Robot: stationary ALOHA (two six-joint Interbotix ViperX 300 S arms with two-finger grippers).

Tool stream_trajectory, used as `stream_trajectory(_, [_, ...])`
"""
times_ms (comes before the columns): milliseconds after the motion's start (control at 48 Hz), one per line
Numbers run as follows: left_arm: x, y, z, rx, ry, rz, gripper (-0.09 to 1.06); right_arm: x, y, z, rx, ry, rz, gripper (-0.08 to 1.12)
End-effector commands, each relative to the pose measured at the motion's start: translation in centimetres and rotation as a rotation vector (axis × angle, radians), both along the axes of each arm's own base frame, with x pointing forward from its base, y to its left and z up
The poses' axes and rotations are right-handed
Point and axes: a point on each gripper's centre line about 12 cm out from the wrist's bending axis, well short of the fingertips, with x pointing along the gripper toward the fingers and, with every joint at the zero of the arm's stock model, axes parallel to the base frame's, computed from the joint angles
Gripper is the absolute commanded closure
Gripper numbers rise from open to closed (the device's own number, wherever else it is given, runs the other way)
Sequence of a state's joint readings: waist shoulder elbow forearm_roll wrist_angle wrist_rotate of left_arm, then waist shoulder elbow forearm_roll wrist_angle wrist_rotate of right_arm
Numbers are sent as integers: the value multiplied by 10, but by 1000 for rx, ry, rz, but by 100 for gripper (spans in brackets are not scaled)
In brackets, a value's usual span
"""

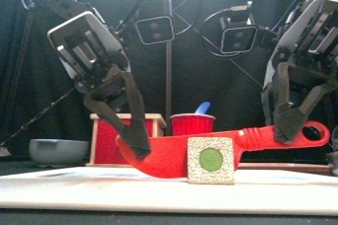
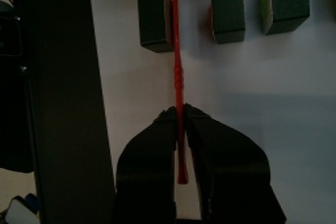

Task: Place sushi on board then cut the sushi with the knife then place the pieces on the plate
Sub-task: Cut the sushi into 4 pieces

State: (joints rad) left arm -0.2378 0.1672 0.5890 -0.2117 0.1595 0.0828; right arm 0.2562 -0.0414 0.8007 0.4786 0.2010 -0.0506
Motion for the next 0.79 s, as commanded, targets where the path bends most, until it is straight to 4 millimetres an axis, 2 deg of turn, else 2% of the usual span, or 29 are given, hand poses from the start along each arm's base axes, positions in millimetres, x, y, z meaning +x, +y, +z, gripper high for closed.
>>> stream_trajectory(21, [6, 1, 27, -4, -73, -6, 51, 2, 1, 27, 10, -68, 18, 60])
stream_trajectory(354, [3, 14, 75, 49, -232, -43, 45, -9, -23, 70, 0, -120, 18, 60])
stream_trajectory(458, [2, 19, 83, 54, -286, -36, 37, -16, -29, 78, -4, -130, 15, 60])
stream_trajectory(625, [1, 27, 83, 74, -351, -33, 24, -25, -35, 90, -1, -165, 4, 60])
stream_trajectory(792, [1, 31, 94, 80, -424, -30, 20, -44, -37, 100, 22, -191, -1, 60])
